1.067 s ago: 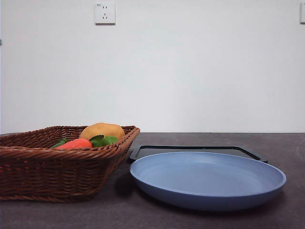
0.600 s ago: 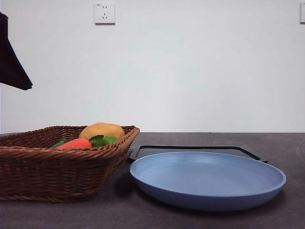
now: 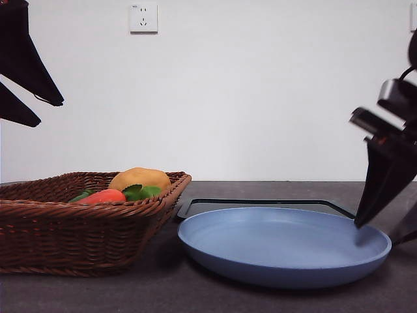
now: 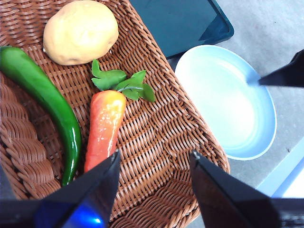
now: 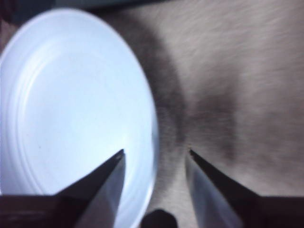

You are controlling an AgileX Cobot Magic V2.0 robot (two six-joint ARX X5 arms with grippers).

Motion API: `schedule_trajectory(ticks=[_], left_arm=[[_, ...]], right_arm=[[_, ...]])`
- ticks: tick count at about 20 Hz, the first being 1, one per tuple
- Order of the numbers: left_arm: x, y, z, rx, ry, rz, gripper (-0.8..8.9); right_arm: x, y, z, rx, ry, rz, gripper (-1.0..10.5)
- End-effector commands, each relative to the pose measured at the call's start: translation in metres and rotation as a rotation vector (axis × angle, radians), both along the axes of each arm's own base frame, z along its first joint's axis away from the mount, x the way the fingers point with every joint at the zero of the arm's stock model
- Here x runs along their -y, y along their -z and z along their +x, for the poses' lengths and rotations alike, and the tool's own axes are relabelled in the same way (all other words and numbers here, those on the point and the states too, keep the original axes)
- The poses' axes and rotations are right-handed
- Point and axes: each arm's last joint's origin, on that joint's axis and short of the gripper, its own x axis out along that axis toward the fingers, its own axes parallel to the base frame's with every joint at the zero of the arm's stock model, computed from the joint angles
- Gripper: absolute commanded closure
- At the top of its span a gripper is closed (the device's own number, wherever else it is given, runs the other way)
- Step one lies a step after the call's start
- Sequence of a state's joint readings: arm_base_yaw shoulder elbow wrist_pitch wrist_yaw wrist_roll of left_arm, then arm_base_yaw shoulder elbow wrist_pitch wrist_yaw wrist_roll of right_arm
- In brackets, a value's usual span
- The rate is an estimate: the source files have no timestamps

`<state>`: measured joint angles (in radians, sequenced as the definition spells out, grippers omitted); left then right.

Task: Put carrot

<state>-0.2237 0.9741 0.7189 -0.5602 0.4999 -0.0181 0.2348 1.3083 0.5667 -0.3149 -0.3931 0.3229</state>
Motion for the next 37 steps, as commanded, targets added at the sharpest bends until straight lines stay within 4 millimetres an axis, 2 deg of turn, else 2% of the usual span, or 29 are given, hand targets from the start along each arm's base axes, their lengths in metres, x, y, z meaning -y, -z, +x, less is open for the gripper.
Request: schedule_trajectory(ticks=[1, 5, 9, 12, 18, 23, 29, 34, 37], left_arm=[[0.001, -0.004, 0.002, 0.022, 0.011, 0.002, 5.55], [0.002, -0.004, 0.003, 0.029, 0.011, 0.001, 5.55], [0.002, -0.007, 0.006, 0.077, 0.006, -0.002, 5.38], [0.009, -0.006, 0.008, 0.106, -0.022, 0.076, 5.25], [0.047, 0.009, 0.030, 0.099, 0.045, 0.339, 4.77], [0.072, 0.023, 0.059, 0.081, 0.148, 0.468, 4.76], [0.086, 0.049, 0.085, 0.036, 0.229, 0.532, 4.77], [0.090, 0.071, 0.092, -0.020, 0.264, 0.555, 4.77], [0.090, 0.073, 0.093, -0.026, 0.265, 0.557, 5.06]], right_arm=[[-0.004, 0.004, 0.004, -0.031, 0.009, 0.007, 7.9], [-0.004, 0.006, 0.005, -0.037, 0.008, 0.005, 9.3], [-0.004, 0.002, 0.002, -0.046, 0.023, 0.012, 9.4], [-0.001, -0.010, -0.010, -0.050, 0.023, 0.009, 9.4], [0.005, -0.044, -0.033, 0.079, 0.021, 0.039, 9.4], [0.008, -0.057, -0.043, 0.139, 0.021, 0.055, 9.4], [0.008, -0.058, -0.044, 0.147, 0.020, 0.058, 9.4], [0.008, -0.058, -0.044, 0.148, 0.020, 0.058, 9.4], [0.008, -0.058, -0.044, 0.148, 0.020, 0.058, 9.4]])
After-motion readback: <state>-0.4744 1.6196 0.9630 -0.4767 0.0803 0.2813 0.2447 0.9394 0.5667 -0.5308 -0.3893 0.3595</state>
